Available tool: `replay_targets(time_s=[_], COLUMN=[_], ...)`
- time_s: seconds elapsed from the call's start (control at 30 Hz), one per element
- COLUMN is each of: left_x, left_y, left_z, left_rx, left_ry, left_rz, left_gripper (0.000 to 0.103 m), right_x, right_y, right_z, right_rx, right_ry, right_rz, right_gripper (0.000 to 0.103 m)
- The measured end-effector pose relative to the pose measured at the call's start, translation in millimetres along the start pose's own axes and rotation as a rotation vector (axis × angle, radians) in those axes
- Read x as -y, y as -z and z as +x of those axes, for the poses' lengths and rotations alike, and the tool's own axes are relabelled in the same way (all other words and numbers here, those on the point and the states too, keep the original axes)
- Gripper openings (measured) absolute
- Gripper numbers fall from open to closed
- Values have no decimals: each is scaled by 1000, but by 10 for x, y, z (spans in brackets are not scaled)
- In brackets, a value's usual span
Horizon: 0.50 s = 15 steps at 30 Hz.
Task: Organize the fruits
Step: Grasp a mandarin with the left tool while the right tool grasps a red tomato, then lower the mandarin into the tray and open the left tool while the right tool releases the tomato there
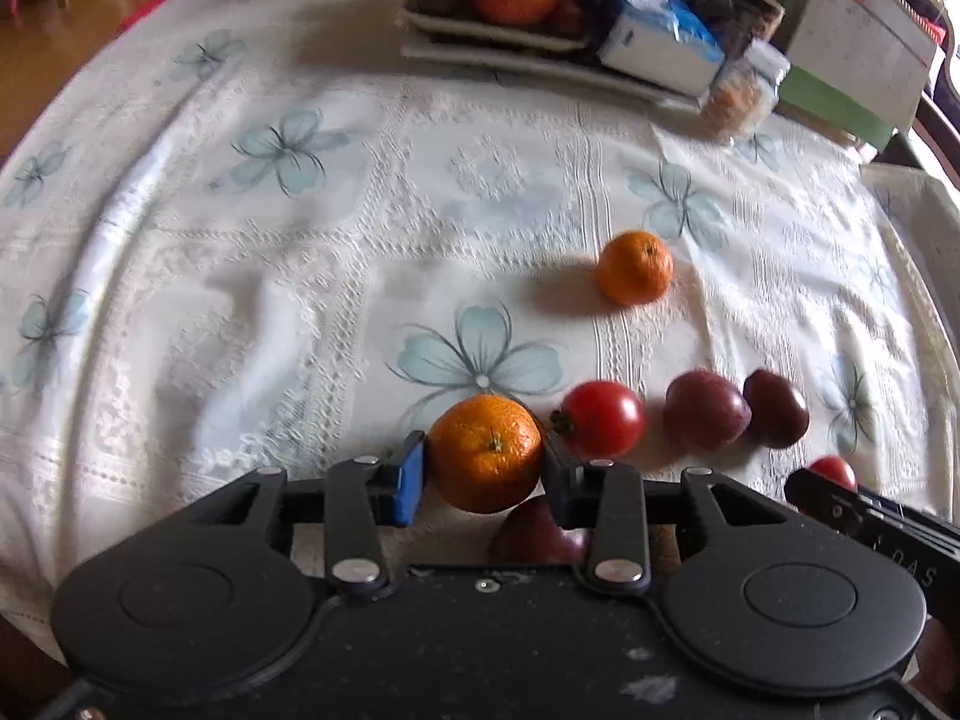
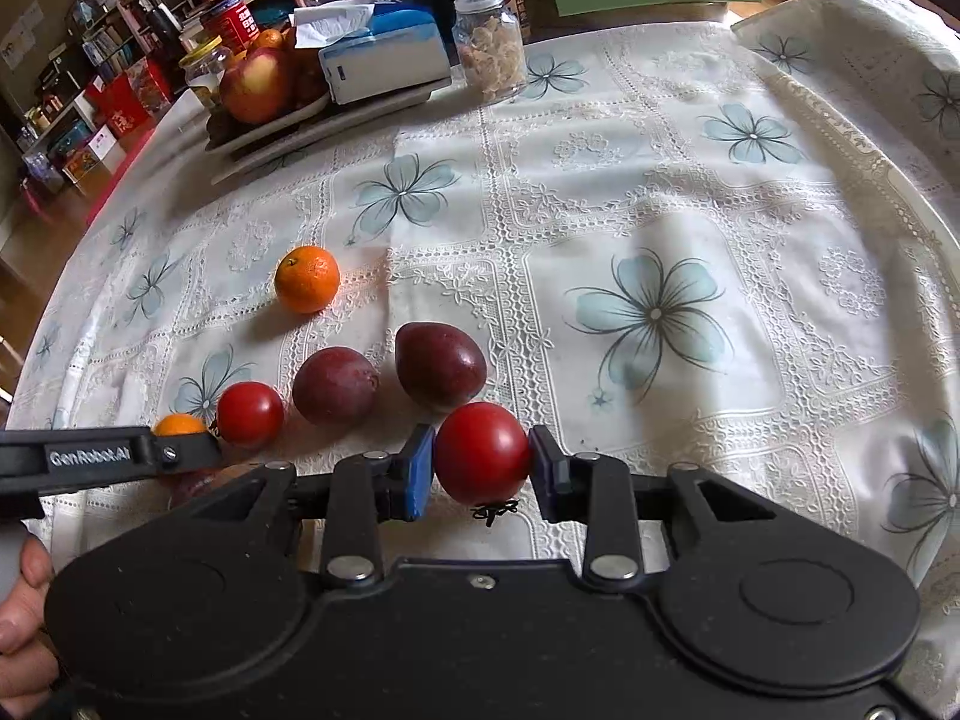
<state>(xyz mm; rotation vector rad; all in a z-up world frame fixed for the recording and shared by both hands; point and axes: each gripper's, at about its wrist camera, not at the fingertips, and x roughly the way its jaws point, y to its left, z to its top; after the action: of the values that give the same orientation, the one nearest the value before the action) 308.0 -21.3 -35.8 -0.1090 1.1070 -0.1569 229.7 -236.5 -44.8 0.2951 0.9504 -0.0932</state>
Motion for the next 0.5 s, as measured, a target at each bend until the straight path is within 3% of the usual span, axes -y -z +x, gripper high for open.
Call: replay_targets(time_s=[0.23, 0.37, 0.5], left_x=[-48, 10, 47], left_y=[50, 259, 581], left_z=[-406, -723, -948], left_rx=[81, 136, 132], left_ry=[-10, -31, 17], left_rz=[-4, 41, 42], left_gripper=[40, 40, 40], right_x=[39, 18, 6], right_y=[19, 146, 352], right_z=[-193, -406, -626], right_rx=[17, 39, 39], right_ry=[3, 10, 2], right_rz=[63, 75, 73], right_gripper=[43, 43, 43])
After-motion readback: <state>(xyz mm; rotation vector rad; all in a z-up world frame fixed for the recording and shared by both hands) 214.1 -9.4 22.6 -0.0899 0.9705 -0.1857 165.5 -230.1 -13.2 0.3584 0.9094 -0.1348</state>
